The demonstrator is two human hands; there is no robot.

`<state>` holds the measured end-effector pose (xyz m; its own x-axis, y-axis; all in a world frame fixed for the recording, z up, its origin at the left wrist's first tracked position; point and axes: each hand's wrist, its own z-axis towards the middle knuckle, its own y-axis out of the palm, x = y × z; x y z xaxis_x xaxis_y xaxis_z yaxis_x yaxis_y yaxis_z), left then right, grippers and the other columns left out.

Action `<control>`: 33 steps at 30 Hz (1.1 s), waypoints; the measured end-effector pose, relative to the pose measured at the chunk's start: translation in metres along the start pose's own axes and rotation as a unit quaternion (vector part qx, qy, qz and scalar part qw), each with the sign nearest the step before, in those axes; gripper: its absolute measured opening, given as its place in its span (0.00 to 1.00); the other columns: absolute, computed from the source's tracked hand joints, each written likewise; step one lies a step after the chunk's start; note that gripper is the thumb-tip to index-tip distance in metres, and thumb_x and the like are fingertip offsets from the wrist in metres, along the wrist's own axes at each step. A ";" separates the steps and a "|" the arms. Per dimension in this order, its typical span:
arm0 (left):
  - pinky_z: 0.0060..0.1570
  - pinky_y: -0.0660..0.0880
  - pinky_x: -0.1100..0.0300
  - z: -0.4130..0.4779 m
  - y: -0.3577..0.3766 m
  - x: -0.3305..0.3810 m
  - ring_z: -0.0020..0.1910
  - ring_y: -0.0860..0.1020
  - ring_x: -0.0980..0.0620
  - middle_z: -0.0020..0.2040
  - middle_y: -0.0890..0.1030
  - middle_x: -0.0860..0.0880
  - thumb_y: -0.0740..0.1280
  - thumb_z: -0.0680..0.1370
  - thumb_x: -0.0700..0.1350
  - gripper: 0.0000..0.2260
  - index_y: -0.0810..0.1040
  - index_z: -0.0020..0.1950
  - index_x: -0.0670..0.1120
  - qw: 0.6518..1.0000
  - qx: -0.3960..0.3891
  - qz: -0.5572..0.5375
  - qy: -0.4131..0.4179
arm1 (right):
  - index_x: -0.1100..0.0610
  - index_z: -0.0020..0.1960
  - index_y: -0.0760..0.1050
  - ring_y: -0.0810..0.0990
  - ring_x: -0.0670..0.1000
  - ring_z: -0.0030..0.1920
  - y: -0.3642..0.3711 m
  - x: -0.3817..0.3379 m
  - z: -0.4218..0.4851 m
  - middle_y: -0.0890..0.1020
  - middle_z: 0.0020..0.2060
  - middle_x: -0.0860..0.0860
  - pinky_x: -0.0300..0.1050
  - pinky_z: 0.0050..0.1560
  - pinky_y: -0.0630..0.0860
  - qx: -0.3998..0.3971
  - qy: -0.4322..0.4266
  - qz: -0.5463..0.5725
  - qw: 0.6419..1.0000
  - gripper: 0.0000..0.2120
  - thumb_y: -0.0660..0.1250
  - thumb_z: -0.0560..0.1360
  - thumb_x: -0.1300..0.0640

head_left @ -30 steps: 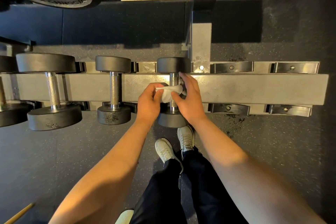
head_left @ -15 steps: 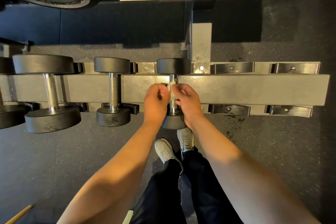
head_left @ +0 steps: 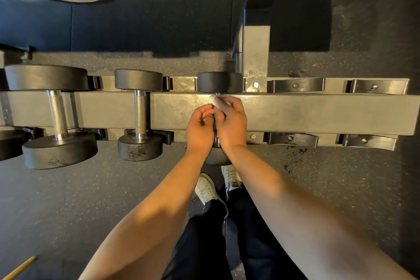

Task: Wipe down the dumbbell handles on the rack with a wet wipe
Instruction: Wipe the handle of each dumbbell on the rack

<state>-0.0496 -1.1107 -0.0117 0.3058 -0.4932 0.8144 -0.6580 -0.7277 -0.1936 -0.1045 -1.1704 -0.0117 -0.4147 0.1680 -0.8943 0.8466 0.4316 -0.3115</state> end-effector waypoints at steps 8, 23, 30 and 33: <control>0.62 0.76 0.59 0.002 0.001 -0.017 0.58 0.80 0.58 0.56 0.83 0.56 0.60 0.84 0.40 0.12 0.79 0.60 0.53 1.000 0.001 -0.003 -0.009 | 0.57 0.56 0.83 0.66 0.48 0.52 0.004 0.003 0.007 0.73 0.45 0.48 0.35 0.50 0.65 -0.023 -0.069 -0.190 0.979 0.09 0.67 0.80 0.62; 0.62 0.76 0.53 -0.007 -0.001 -0.028 0.60 0.79 0.53 0.61 0.81 0.54 0.57 0.83 0.38 0.18 0.74 0.68 0.53 0.995 -0.020 0.094 -0.011 | 0.55 0.59 0.84 0.75 0.55 0.50 0.011 0.001 0.009 0.73 0.44 0.46 0.42 0.56 0.74 0.034 -0.083 -0.114 0.989 0.16 0.69 0.76 0.69; 0.61 0.77 0.56 -0.009 -0.005 -0.033 0.57 0.80 0.54 0.56 0.83 0.53 0.56 0.81 0.33 0.19 0.78 0.64 0.51 0.995 -0.004 0.091 -0.035 | 0.58 0.59 0.84 0.73 0.54 0.55 -0.008 0.011 -0.010 0.75 0.48 0.51 0.32 0.57 0.66 -0.051 -0.071 -0.204 0.975 0.17 0.66 0.75 0.72; 0.50 0.74 0.67 -0.021 -0.006 -0.036 0.54 0.80 0.55 0.53 0.83 0.55 0.56 0.82 0.35 0.17 0.79 0.61 0.50 0.994 0.006 0.096 -0.056 | 0.56 0.59 0.84 0.73 0.54 0.58 -0.014 0.013 -0.025 0.77 0.51 0.51 0.36 0.60 0.69 -0.087 -0.046 -0.244 0.965 0.18 0.65 0.75 0.71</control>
<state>-0.0710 -1.0788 -0.0289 0.2508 -0.6737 0.6951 -0.7037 -0.6200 -0.3470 -0.1301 -1.1526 -0.0108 -0.7115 -0.1686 -0.6822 0.4863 0.5827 -0.6512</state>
